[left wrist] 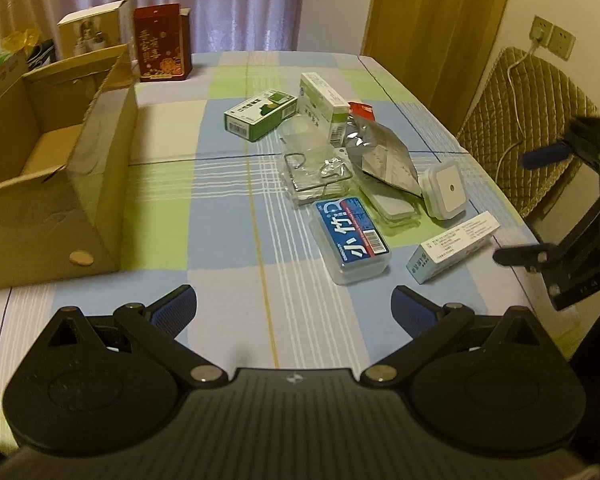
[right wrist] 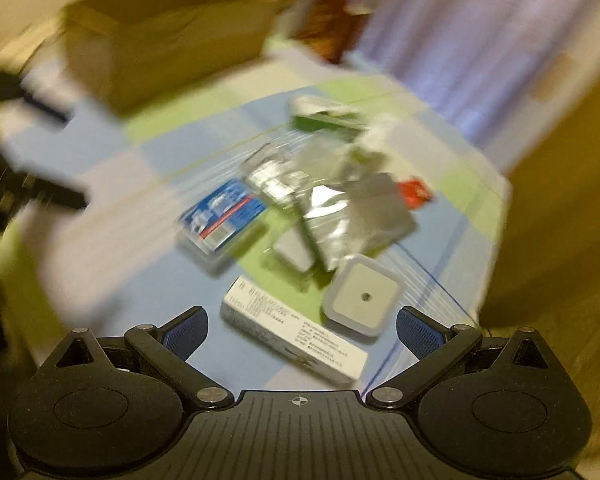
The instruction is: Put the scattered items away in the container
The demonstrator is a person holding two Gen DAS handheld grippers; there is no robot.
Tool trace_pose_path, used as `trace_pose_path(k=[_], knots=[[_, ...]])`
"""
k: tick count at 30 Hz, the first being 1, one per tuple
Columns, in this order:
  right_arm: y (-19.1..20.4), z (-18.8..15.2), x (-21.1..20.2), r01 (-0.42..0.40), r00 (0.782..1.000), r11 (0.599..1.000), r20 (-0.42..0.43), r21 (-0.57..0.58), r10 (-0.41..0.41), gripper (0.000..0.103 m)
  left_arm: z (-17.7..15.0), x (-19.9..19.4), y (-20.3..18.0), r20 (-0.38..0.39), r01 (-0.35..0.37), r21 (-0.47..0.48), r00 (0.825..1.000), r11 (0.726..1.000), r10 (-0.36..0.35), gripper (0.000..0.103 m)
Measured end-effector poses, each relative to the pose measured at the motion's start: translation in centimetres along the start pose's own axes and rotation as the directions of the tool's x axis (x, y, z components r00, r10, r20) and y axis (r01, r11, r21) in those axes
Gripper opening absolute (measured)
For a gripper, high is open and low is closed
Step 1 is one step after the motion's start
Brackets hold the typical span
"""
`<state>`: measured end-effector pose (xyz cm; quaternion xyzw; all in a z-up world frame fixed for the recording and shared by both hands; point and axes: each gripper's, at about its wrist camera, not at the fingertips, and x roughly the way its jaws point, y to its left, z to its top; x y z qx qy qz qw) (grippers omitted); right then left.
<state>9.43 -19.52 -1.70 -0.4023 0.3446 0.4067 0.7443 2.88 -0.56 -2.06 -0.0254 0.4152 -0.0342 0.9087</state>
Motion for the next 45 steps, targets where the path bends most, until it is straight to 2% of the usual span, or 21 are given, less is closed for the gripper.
trace_pose_path(k=[4, 7, 8, 9, 10, 14, 15, 16, 17, 19, 20, 22, 25, 28, 30, 34, 36, 37, 39, 41, 45], knots=[[-0.3, -0.3, 1.8, -0.069, 0.997, 0.979, -0.044, -0.192, 0.062, 0.103, 0.7, 1.5, -0.4, -0.007, 0.014, 0.029, 1.0, 0.999, -0.013, 0.102], [-0.6, -0.7, 3.3, -0.132, 0.99, 0.945, -0.079, -0.298, 0.113, 0.103, 1.1, 2.8, -0.7, -0.018, 0.018, 0.048, 1.0, 0.999, -0.018, 0.102], [-0.6, -1.0, 3.9, -0.153, 0.987, 0.929, -0.095, -0.338, 0.128, 0.097, 1.3, 3.2, -0.9, -0.021, 0.018, 0.054, 1.0, 0.998, -0.017, 0.102], [-0.7, -0.9, 4.7, -0.181, 0.981, 0.915, -0.129, -0.361, 0.143, 0.08, 1.4, 3.5, -1.0, -0.022, 0.017, 0.061, 1.0, 0.998, -0.016, 0.102], [-0.8, -1.0, 5.4, -0.195, 0.977, 0.907, -0.154, -0.374, 0.147, 0.071, 1.4, 3.9, -1.1, -0.022, 0.015, 0.068, 1.0, 0.998, -0.014, 0.102], [-1.5, -1.6, 7.2, -0.239, 0.967, 0.884, -0.183, -0.402, 0.178, 0.071, 1.5, 5.0, -1.7, -0.026, 0.019, 0.081, 1.0, 0.997, -0.017, 0.102], [-1.6, -1.7, 7.6, -0.245, 0.965, 0.88, -0.19, -0.406, 0.181, 0.067, 1.5, 5.2, -1.7, -0.027, 0.02, 0.083, 0.999, 0.996, -0.018, 0.102], [-1.7, -1.8, 8.1, -0.258, 0.961, 0.875, -0.205, -0.409, 0.187, 0.053, 1.5, 5.4, -1.8, -0.027, 0.021, 0.084, 0.999, 0.996, -0.019, 0.102], [-1.8, -1.8, 8.6, -0.264, 0.958, 0.872, -0.219, -0.413, 0.187, 0.049, 1.6, 5.7, -1.8, -0.028, 0.023, 0.084, 0.999, 0.996, -0.021, 0.102], [-2.1, -2.0, 9.2, -0.274, 0.952, 0.869, -0.241, -0.412, 0.187, 0.047, 1.6, 6.1, -2.0, -0.032, 0.027, 0.084, 0.999, 0.996, -0.025, 0.102], [-2.3, -2.0, 9.4, -0.286, 0.947, 0.874, -0.253, -0.393, 0.196, 0.045, 1.7, 6.3, -2.1, -0.033, 0.027, 0.083, 0.999, 0.996, -0.024, 0.102], [-2.8, -1.9, 9.5, -0.31, 0.937, 0.89, -0.266, -0.334, 0.227, 0.033, 1.9, 6.6, -2.1, -0.033, 0.023, 0.078, 0.999, 0.997, -0.02, 0.102], [-3.5, -1.8, 9.1, -0.319, 0.923, 0.92, -0.298, -0.228, 0.245, 0.029, 2.3, 7.2, -2.4, -0.033, 0.03, 0.073, 0.999, 0.997, -0.028, 0.102], [-5.0, -1.8, 8.8, -0.299, 0.913, 0.953, -0.305, -0.052, 0.27, 0.029, 2.7, 8.1, -3.0, -0.034, 0.034, 0.076, 0.999, 0.996, -0.031, 0.099], [-6.0, -2.0, 8.4, -0.299, 0.909, 0.954, -0.294, 0.029, 0.294, 0.029, 3.0, 9.1, -3.6, -0.048, 0.037, 0.081, 0.998, 0.996, -0.033, 0.092], [-7.4, -2.5, 7.9, -0.257, 0.917, 0.959, -0.284, 0.119, 0.281, 0.029, 3.4, 11.1, -4.9, -0.073, 0.035, 0.085, 0.997, 0.996, -0.028, 0.086], [-8.0, -2.5, 7.9, -0.237, 0.92, 0.958, -0.28, 0.162, 0.275, 0.029, 3.4, 12.0, -5.6, -0.087, 0.013, 0.102, 0.996, 0.995, -0.004, 0.076], [-8.3, -2.7, 7.7, -0.227, 0.922, 0.957, -0.278, 0.179, 0.271, 0.029, 3.4, 12.5, -5.9, -0.093, 0.002, 0.113, 0.996, 0.994, 0.009, 0.075], [-8.6, -3.0, 7.4, -0.211, 0.925, 0.95, -0.267, 0.228, 0.269, 0.029, 3.3, 13.1, -6.2, -0.106, -0.011, 0.133, 0.994, 0.991, 0.026, 0.061], [-8.8, -3.3, 7.1, -0.21, 0.927, 0.94, -0.251, 0.268, 0.279, 0.029, 3.0, 13.2, -6.1, -0.113, -0.02, 0.152, 0.993, 0.988, 0.037, 0.057], [-8.6, -2.7, 6.4, -0.202, 0.932, 0.925, -0.226, 0.321, 0.282, 0.029, 2.3, 12.0, -4.8, -0.122, -0.022, 0.196, 0.991, 0.98, 0.046, 0.056]])
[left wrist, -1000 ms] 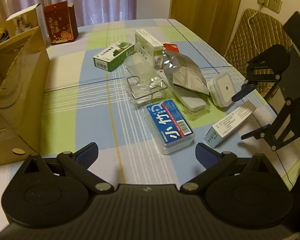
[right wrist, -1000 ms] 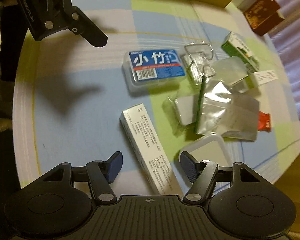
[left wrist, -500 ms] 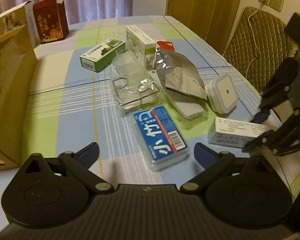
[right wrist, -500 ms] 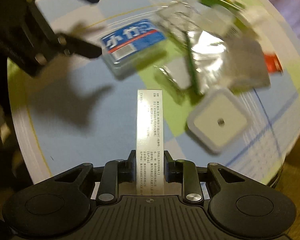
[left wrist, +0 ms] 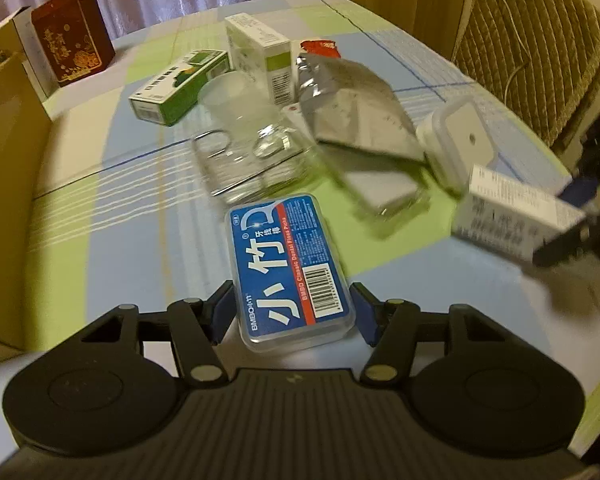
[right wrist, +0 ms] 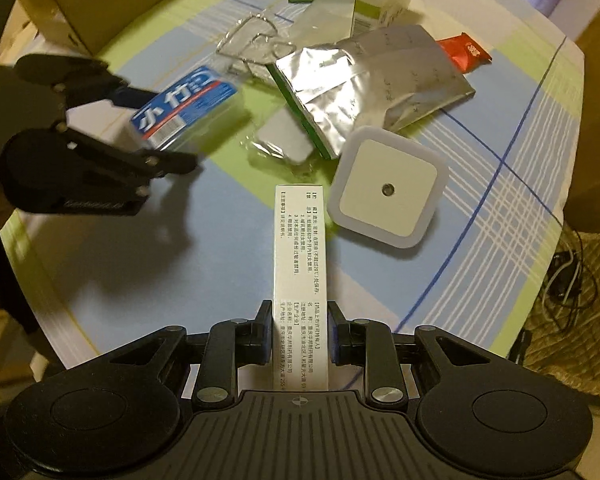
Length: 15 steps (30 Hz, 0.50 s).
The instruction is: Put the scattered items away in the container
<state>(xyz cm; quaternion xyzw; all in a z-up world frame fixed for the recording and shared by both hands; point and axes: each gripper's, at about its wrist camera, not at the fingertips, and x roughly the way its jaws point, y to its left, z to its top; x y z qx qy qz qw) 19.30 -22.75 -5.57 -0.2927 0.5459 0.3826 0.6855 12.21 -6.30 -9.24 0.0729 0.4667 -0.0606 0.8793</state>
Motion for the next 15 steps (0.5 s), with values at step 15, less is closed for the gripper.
trace_pose_path(k=[15], knots=[[3.8, 2.1, 2.4, -0.016, 0.996, 0.963, 0.094, 0.268, -0.009, 0.029, -1.7, -0.4, 3.3, -0.005, 0.02, -0.018, 1.0, 1.0, -0.02, 0.055]])
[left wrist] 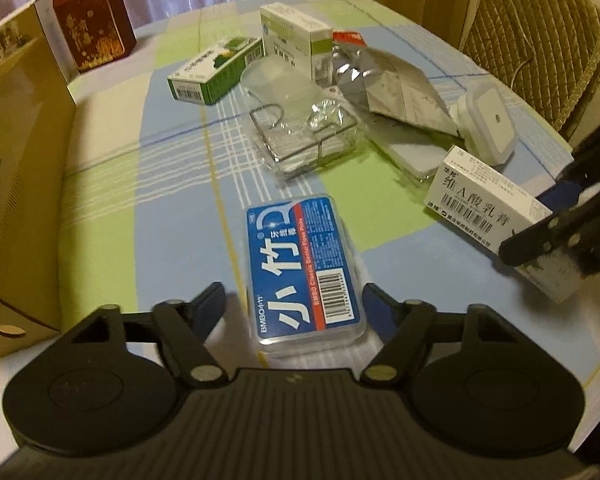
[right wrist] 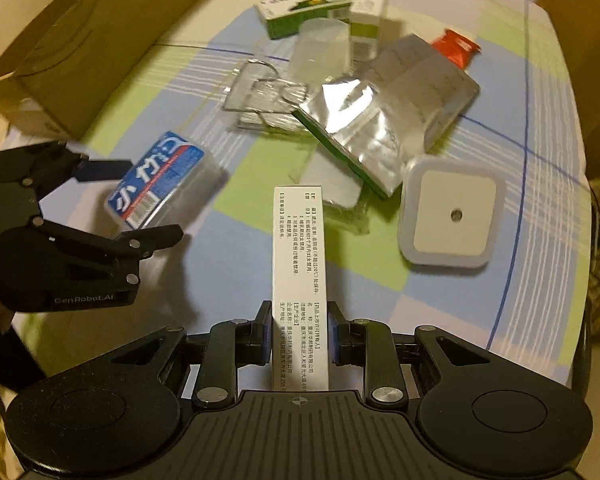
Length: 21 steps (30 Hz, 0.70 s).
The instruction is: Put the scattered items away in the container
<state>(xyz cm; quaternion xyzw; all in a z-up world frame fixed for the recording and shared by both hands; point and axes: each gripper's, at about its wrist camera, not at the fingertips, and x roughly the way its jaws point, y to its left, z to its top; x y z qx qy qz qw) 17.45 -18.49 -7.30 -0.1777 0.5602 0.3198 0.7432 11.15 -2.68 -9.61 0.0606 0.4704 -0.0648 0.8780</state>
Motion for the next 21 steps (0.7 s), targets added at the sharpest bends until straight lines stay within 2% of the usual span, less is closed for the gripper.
trace_pose_path(k=[5, 11, 21], knots=[[0.5, -0.4, 0.3, 0.016, 1.0, 0.999, 0.016, 0.036, -0.016, 0.029, -0.3, -0.9, 0.1, 0.006, 0.002, 0.004, 1.0, 1.0, -0.002, 0.053], [1.4, -0.4, 0.7, 0.067, 0.997, 0.998, 0.027, 0.001, -0.067, 0.029, -0.6, -3.2, 0.3, 0.039, 0.01, 0.019, 0.999, 1.0, -0.01, 0.053], [3.3, 0.1, -4.8, 0.068, 0.987, 0.997, 0.143, 0.04, -0.073, 0.028, 1.2, -8.3, 2.2, 0.146, 0.008, -0.019, 0.989, 1.0, -0.005, 0.053]])
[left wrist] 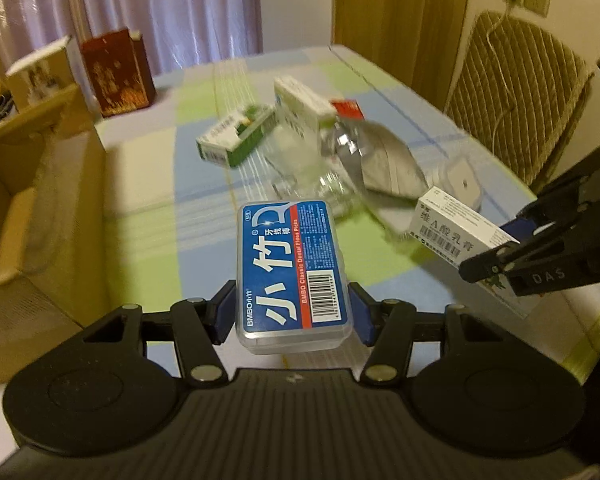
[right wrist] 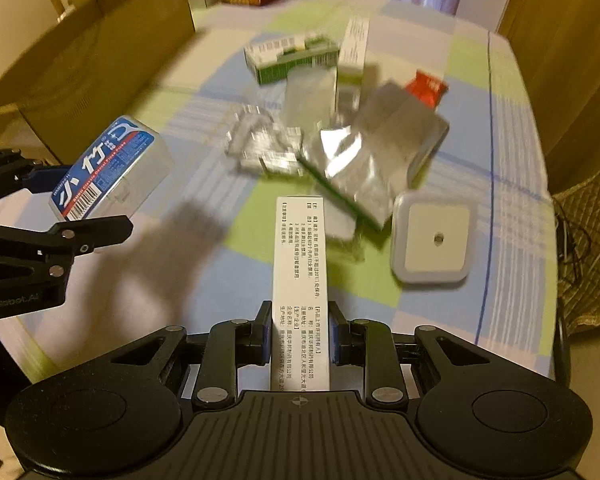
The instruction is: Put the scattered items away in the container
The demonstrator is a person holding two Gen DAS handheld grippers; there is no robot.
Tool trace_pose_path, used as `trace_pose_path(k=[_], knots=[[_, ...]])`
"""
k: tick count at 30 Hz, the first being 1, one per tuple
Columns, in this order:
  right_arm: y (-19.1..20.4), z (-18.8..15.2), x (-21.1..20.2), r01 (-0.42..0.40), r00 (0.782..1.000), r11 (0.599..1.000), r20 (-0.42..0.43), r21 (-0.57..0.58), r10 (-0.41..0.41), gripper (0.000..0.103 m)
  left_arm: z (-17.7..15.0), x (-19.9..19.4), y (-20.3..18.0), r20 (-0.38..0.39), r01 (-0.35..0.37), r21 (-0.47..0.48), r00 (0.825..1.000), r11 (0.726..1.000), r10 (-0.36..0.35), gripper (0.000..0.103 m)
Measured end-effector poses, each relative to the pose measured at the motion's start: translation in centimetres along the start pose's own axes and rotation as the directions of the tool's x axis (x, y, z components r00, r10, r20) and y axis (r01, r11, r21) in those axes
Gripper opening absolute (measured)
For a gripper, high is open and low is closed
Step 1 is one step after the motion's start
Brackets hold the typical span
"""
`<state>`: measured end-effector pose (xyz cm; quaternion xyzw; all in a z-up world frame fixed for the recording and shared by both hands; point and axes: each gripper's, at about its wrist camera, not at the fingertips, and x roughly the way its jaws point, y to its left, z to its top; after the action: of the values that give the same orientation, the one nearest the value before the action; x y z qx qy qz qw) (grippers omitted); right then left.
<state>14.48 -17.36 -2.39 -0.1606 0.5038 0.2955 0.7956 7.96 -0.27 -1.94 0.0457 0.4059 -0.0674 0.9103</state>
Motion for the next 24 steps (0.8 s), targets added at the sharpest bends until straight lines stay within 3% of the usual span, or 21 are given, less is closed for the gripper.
trace_pose_path(k=[8, 15, 20, 24], knots=[[6.0, 5.6, -3.9, -0.065, 0.987, 0.997, 0.143, -0.05, 0.072, 0.028, 1.7, -5.4, 5.6, 0.094, -0.094, -0.05, 0.991, 0.994, 0.099, 0.053], [14.9, 12.7, -4.2, -0.129, 0.956, 0.98, 0.243, -0.151, 0.164, 0.028, 2.1, -9.5, 14.7, 0.125, -0.247, -0.1, 0.958, 0.964, 0.258, 0.053], [20.2, 16.9, -2.9, -0.173, 0.941, 0.965, 0.257, -0.194, 0.221, 0.028, 2.0, -9.8, 20.6, 0.105, -0.322, -0.106, 0.937, 0.941, 0.332, 0.053], [23.9, 19.4, -0.6, -0.198, 0.941, 0.953, 0.227, -0.228, 0.25, 0.028, 1.6, -9.5, 23.9, 0.093, -0.328, -0.096, 0.937, 0.94, 0.336, 0.053]])
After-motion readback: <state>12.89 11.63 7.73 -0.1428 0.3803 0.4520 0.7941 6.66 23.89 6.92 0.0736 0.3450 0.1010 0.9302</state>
